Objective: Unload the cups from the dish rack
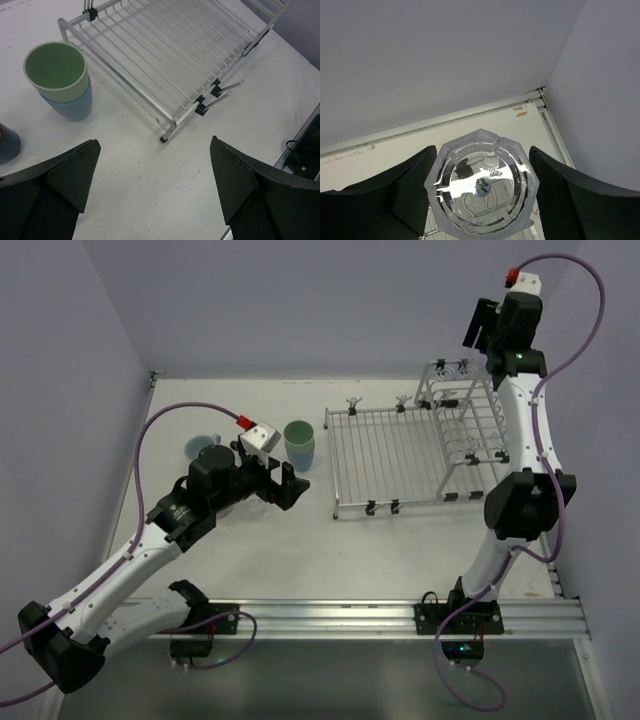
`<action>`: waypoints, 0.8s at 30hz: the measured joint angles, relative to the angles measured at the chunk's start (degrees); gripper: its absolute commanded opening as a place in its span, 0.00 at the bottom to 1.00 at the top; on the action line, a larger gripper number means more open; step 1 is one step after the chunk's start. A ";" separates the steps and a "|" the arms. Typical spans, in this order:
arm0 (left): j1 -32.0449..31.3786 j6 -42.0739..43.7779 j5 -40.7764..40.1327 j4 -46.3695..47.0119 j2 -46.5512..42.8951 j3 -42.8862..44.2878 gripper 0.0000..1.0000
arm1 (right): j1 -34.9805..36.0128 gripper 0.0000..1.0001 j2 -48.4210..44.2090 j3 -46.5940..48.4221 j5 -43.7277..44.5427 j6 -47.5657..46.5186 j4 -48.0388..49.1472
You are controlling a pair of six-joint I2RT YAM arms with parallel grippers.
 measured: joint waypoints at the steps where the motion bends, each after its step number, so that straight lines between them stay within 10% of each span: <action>1: 0.00 -0.02 0.22 0.11 0.17 0.00 1.00 | 0.00 0.43 -0.39 0.22 -0.04 0.04 0.57; 6: 0.00 -0.92 1.60 0.94 0.33 0.04 1.00 | -0.02 0.43 -7.04 -2.69 -2.29 2.40 3.54; 13: 0.00 -6.86 5.75 5.66 0.48 0.87 1.00 | 1.33 0.42 -31.04 -31.12 -17.03 19.10 19.43; 24: 0.00 -31.52 15.47 37.88 8.41 -0.74 0.96 | 19.85 0.43 -41.03 -69.18 -34.14 46.64 46.88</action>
